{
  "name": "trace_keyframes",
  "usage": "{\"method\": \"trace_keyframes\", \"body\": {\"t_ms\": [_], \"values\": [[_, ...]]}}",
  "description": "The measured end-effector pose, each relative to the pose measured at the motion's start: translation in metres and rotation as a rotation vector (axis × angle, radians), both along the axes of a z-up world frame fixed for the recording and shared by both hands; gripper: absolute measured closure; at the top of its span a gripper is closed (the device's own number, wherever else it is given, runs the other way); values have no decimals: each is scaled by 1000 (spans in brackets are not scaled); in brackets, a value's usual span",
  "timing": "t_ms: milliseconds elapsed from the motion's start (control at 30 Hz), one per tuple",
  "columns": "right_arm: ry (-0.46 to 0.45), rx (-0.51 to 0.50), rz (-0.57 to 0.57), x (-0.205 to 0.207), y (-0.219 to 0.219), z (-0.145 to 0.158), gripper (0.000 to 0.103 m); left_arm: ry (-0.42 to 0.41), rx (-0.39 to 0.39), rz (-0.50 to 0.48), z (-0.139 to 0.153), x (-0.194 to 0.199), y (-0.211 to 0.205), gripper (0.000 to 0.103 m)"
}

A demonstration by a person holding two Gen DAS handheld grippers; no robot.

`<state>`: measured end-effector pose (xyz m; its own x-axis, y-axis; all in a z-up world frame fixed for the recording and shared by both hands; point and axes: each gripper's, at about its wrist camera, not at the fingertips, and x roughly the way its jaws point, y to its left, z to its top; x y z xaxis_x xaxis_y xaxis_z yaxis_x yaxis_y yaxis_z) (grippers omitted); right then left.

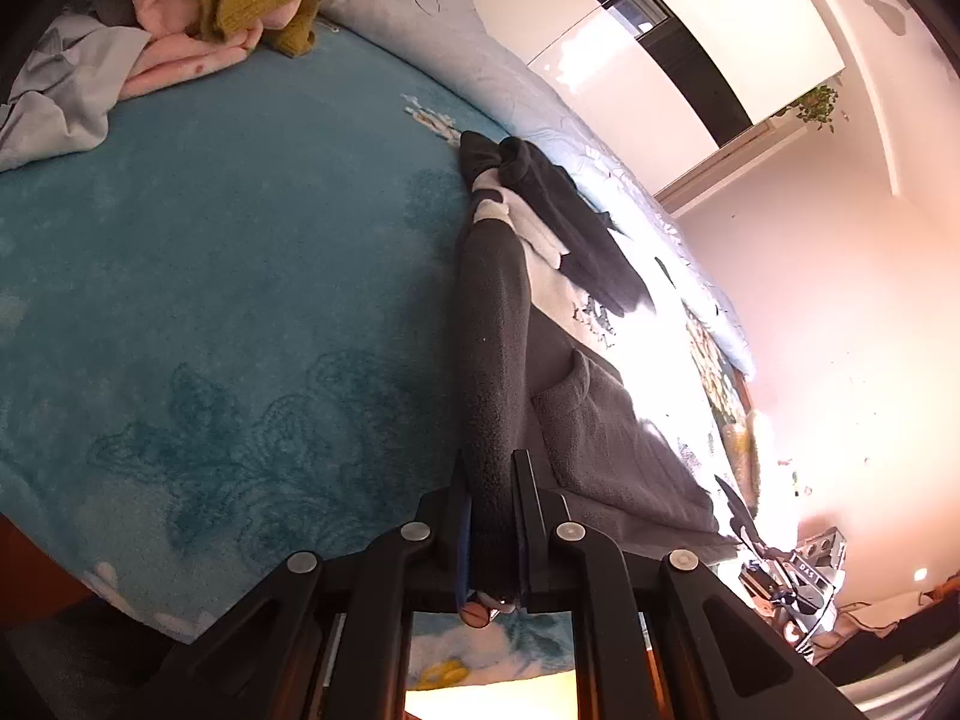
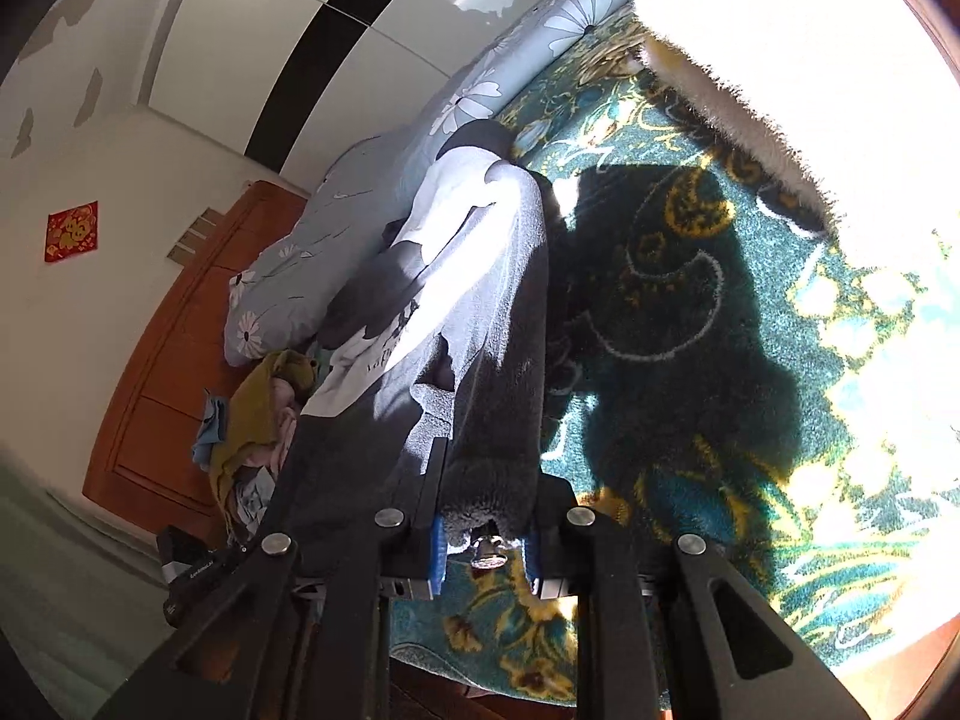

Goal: Fold clothes

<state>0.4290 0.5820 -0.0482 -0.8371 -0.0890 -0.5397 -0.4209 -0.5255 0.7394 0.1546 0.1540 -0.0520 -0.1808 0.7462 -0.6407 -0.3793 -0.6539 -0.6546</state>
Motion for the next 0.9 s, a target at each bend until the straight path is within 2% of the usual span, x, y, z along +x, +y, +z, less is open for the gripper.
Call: {"method": "trace_keyframes", "body": {"t_ms": [167,333,467,600,700,767,800,867,900], "values": [[-56,6,24,-4,6,-12,82,-26,-54,-17,-18,-9,16,91],[-74,40,98,-8,11,-12,77,-17,-51,-65,-21,-10,16,86],[-110,70,128,-12,21,-15,65,-11,-86,-96,-25,-14,26,82],[-79,22,127,-13,36,-22,64,-27,-70,-120,-28,-17,29,79],[-67,-1,170,-18,37,-23,64,-46,-59,-141,-30,-21,31,79],[-55,-24,211,-21,36,-22,67,-58,-51,-161,-30,-22,31,82],[-58,-31,229,-23,37,-21,78,-60,-50,-174,-30,-22,31,82],[-56,-39,270,-26,38,-20,81,-54,-46,-200,-26,-21,31,89],[-38,-54,283,-26,40,-19,82,-60,-21,-209,-23,-21,31,90]]}}
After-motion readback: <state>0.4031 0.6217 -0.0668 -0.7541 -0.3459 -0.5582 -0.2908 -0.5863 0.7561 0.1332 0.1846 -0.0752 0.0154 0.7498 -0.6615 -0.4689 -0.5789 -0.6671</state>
